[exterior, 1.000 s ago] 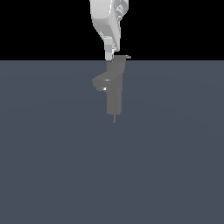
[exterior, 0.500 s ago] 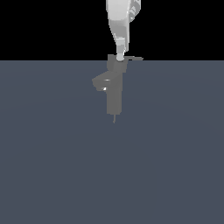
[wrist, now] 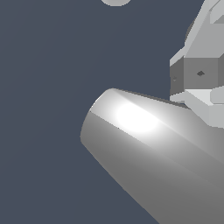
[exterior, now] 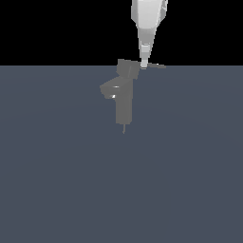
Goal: Turn on the faucet by rotating a designated handle.
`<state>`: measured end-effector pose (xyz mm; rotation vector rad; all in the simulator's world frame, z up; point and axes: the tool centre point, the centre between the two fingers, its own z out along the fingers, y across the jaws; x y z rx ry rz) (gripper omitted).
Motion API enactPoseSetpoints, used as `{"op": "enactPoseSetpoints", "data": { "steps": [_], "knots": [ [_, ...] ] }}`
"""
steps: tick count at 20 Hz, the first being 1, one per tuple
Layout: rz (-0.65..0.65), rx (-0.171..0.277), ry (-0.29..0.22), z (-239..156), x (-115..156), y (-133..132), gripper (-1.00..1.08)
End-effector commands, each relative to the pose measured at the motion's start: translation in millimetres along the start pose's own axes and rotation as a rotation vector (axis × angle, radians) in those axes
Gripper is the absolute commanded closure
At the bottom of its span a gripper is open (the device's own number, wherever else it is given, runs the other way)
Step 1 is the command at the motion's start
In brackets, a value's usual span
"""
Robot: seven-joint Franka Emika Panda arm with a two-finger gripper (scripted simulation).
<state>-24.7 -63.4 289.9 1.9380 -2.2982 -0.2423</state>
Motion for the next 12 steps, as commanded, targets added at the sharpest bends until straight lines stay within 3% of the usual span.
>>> {"op": "enactPoseSetpoints", "data": {
  "steps": [1,12],
  "knots": [
    [0.024,0.004,0.0,0.1,22.1,-9.4,1.08],
    [0.035,0.006,-0.001,-1.2,56.4,-34.6,1.08]
  ]
}}
